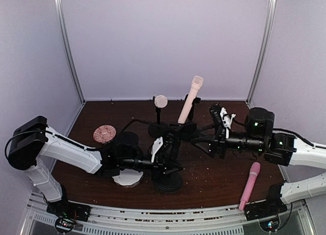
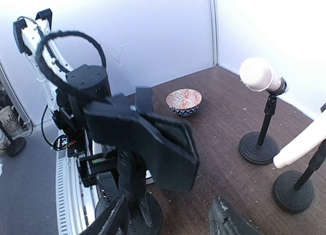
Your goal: Attach the microphones to the stand
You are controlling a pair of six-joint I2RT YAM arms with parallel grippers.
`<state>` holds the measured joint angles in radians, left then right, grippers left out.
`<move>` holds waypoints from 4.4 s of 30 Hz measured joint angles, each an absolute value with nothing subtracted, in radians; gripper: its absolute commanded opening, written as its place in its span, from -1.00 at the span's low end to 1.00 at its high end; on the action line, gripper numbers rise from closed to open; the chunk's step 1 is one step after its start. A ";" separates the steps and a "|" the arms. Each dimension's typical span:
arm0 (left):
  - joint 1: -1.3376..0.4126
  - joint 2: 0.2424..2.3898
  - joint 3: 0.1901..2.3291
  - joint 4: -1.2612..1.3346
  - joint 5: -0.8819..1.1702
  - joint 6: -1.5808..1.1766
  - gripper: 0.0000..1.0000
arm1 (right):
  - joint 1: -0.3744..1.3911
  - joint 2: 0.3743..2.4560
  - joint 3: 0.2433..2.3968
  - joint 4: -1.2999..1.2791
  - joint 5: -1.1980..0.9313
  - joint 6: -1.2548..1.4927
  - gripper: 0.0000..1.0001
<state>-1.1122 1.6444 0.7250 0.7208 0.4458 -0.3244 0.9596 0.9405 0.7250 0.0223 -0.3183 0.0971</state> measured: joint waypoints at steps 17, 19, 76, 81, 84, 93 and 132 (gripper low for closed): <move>-1.111 1.693 0.762 0.874 0.661 -0.440 -1.00 | 0.971 1.110 0.615 0.347 -0.562 0.181 0.17; -1.111 1.694 0.762 0.874 0.664 -0.446 -1.00 | 0.979 1.127 0.616 0.371 -0.581 0.188 0.13; -1.117 1.643 0.681 0.852 0.225 -0.378 -1.00 | 1.060 0.985 0.607 0.336 -0.366 0.295 0.30; -1.116 1.643 0.676 0.878 0.279 -0.379 -1.00 | 1.053 0.992 0.608 0.305 -0.305 0.260 0.39; -1.116 1.643 0.672 0.904 0.309 -0.383 -1.00 | 1.048 1.031 0.619 0.285 -0.286 0.251 0.41; -1.116 1.643 0.669 0.918 0.335 -0.396 -1.00 | 1.047 1.140 0.641 0.331 -0.311 0.233 0.54; -1.111 1.616 0.730 0.895 0.645 -0.413 -1.00 | 0.941 1.070 0.502 0.555 -0.616 0.255 0.20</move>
